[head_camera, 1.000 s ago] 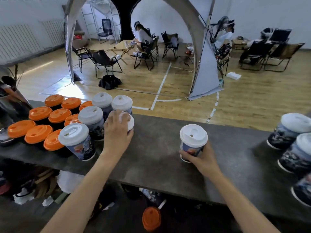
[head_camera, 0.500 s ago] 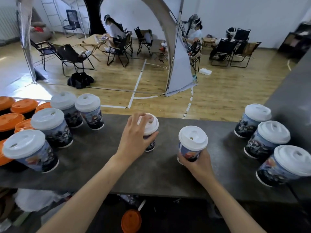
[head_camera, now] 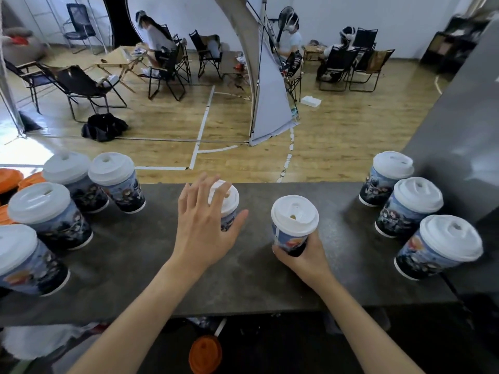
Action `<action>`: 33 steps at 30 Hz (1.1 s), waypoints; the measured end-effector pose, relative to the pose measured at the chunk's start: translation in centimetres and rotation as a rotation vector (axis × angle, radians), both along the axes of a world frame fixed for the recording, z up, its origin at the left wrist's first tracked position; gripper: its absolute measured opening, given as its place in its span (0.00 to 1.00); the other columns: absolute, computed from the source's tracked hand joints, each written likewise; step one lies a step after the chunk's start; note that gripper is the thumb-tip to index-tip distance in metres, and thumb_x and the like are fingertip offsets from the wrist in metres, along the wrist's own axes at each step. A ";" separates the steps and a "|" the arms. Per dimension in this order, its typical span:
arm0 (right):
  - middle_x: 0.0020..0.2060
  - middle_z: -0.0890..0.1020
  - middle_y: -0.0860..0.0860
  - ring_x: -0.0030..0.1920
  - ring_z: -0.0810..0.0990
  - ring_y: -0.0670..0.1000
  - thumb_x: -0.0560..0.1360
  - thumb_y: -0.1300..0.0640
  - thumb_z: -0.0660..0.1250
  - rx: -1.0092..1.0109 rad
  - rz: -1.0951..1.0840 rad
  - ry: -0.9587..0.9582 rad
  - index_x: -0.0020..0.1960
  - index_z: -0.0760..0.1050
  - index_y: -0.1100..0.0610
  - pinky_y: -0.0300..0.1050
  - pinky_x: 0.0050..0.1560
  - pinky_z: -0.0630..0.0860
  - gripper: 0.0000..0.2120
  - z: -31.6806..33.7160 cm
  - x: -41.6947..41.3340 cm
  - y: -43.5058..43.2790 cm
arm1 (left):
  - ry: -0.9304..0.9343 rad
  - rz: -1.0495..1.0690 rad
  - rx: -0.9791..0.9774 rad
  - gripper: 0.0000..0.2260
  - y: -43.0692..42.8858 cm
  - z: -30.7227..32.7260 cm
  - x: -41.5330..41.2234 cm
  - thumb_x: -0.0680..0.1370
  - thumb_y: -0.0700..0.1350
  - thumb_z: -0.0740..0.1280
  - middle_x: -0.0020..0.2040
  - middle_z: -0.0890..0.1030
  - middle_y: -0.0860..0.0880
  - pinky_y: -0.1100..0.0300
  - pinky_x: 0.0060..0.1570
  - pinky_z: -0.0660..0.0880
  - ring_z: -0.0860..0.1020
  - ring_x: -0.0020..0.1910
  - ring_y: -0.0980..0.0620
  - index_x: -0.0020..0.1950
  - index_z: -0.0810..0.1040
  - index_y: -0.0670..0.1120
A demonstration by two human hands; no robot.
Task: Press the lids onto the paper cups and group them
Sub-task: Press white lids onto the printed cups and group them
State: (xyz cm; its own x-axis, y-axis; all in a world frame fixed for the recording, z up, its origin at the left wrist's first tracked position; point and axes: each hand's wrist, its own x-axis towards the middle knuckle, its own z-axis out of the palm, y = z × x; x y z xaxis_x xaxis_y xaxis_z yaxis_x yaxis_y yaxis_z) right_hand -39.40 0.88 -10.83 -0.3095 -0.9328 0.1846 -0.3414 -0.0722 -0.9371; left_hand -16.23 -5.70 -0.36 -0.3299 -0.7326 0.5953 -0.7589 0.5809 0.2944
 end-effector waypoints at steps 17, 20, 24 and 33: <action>0.67 0.78 0.40 0.68 0.78 0.44 0.66 0.40 0.83 -0.050 -0.005 -0.063 0.72 0.64 0.34 0.36 0.63 0.77 0.41 0.5 0.6 0.9 | 0.562 -0.297 0.816 0.30 2.4 0.0 -9.4 0.69 0.53 0.81 0.58 0.81 0.54 0.56 0.62 0.77 0.79 0.58 0.59 0.68 0.74 0.52; 0.66 0.78 0.38 0.66 0.79 0.42 0.66 0.39 0.83 -0.033 -0.017 -0.044 0.71 0.64 0.34 0.33 0.60 0.78 0.40 0.1 0.4 0.8 | 0.508 -0.352 0.797 0.32 2.0 0.0 -9.0 0.69 0.49 0.83 0.60 0.81 0.55 0.57 0.63 0.77 0.78 0.60 0.60 0.70 0.75 0.52; 0.67 0.77 0.37 0.68 0.77 0.41 0.67 0.39 0.83 -0.021 -0.008 -0.033 0.73 0.62 0.35 0.32 0.62 0.76 0.42 -0.2 0.4 0.7 | 0.495 -0.319 0.767 0.31 2.1 0.5 -9.4 0.68 0.50 0.83 0.60 0.81 0.55 0.57 0.64 0.76 0.78 0.61 0.58 0.69 0.76 0.53; 0.71 0.75 0.46 0.72 0.75 0.50 0.70 0.41 0.80 -0.054 0.004 0.027 0.78 0.62 0.47 0.47 0.68 0.76 0.43 0.2 0.4 0.7 | 0.475 -0.303 0.751 0.34 3.1 -0.9 -9.1 0.74 0.60 0.76 0.70 0.74 0.59 0.59 0.68 0.72 0.73 0.68 0.60 0.76 0.67 0.56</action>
